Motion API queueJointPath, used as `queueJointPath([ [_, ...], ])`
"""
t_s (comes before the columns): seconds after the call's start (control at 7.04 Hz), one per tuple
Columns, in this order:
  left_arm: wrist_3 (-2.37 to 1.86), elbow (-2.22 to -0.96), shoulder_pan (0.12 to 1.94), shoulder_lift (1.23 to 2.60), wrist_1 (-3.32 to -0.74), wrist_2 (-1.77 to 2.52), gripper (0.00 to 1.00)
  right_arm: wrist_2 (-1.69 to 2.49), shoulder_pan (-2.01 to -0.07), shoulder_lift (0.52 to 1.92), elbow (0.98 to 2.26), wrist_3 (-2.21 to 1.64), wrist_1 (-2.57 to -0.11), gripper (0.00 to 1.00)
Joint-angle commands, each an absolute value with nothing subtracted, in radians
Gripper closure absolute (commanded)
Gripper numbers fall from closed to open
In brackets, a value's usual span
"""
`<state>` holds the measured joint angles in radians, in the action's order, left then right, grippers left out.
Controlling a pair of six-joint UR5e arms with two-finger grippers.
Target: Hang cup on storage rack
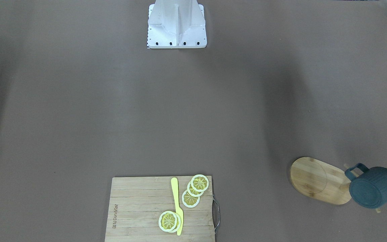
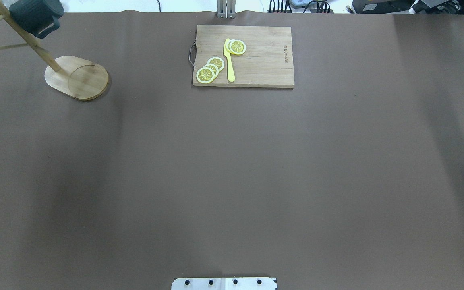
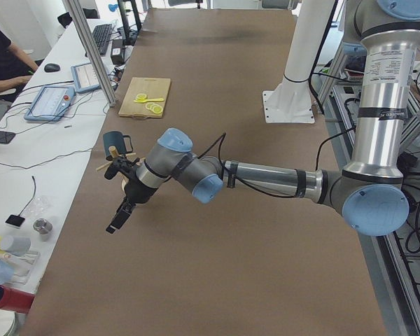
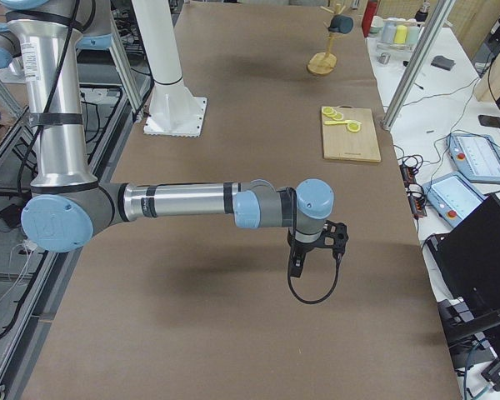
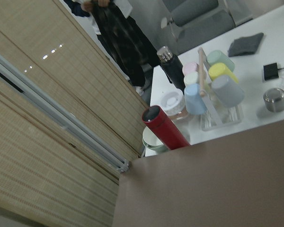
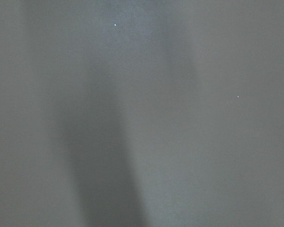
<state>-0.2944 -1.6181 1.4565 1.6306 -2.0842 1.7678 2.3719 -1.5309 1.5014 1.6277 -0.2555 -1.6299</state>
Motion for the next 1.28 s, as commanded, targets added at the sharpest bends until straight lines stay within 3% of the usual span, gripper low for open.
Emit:
queueJointPath([
  [0.0,-0.293,-1.615,1.457,1.655,-1.904,2.031,0.02,2.37,-1.531,1.488,1.703,-0.253,-1.735,0.0],
  [1.14,0.041,-1.623,1.527,1.629,-1.566,2.336,0.02,2.378,-1.531,1.496,1.692,-0.25,-1.718,0.0],
])
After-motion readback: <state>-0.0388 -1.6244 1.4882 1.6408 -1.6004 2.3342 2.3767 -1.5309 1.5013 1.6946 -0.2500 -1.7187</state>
